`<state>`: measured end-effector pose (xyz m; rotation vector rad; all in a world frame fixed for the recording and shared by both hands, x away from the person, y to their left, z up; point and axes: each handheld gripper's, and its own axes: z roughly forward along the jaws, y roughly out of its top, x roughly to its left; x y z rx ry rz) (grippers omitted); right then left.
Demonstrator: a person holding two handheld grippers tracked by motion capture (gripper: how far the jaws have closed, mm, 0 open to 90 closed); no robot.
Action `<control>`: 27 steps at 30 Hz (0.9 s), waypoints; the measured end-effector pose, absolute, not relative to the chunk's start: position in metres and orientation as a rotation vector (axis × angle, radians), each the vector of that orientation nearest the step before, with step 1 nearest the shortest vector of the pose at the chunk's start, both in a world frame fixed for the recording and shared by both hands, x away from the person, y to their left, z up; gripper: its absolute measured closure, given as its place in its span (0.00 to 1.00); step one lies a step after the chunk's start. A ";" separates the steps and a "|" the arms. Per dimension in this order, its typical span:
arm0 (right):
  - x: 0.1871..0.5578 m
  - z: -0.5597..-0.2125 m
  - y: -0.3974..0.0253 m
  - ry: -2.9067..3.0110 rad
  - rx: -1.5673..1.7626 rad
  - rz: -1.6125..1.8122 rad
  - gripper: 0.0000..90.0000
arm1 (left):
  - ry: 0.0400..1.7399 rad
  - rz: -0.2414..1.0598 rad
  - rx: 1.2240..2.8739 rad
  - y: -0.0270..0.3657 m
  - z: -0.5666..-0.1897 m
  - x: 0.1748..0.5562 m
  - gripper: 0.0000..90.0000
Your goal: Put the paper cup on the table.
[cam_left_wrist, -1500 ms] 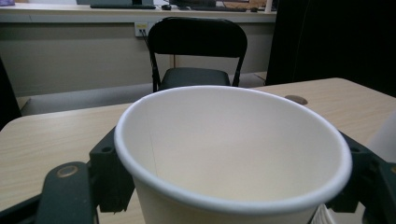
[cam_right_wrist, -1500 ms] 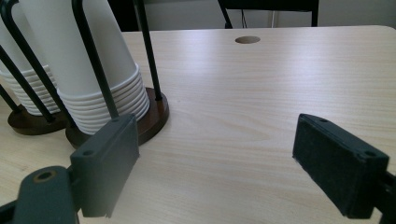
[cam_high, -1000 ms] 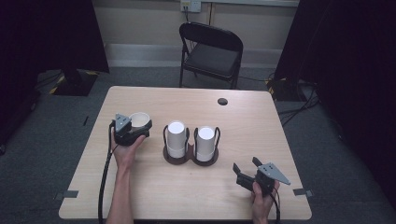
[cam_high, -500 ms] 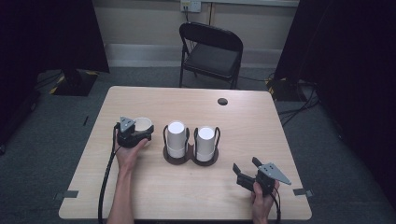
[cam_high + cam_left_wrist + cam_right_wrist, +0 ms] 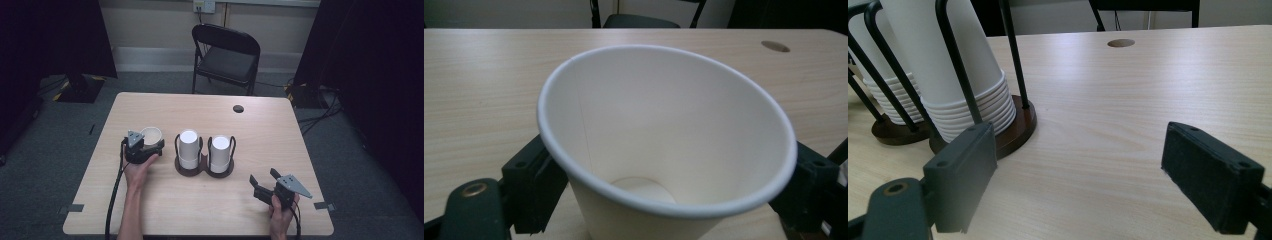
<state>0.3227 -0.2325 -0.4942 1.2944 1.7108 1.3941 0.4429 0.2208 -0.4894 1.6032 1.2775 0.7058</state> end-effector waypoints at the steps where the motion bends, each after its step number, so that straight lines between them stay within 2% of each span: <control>1: 0.323 -0.494 -0.232 1.713 1.295 1.392 0.15 | 1.279 0.696 1.597 0.220 -0.489 0.443 0.17; 17: 0.323 -0.494 -0.233 1.701 1.303 1.401 0.15 | 1.335 0.769 1.639 0.220 -0.494 0.431 0.17; 27: 0.323 -0.494 -0.233 1.703 1.304 1.400 0.15 | 1.314 0.782 1.623 0.220 -0.495 0.420 0.17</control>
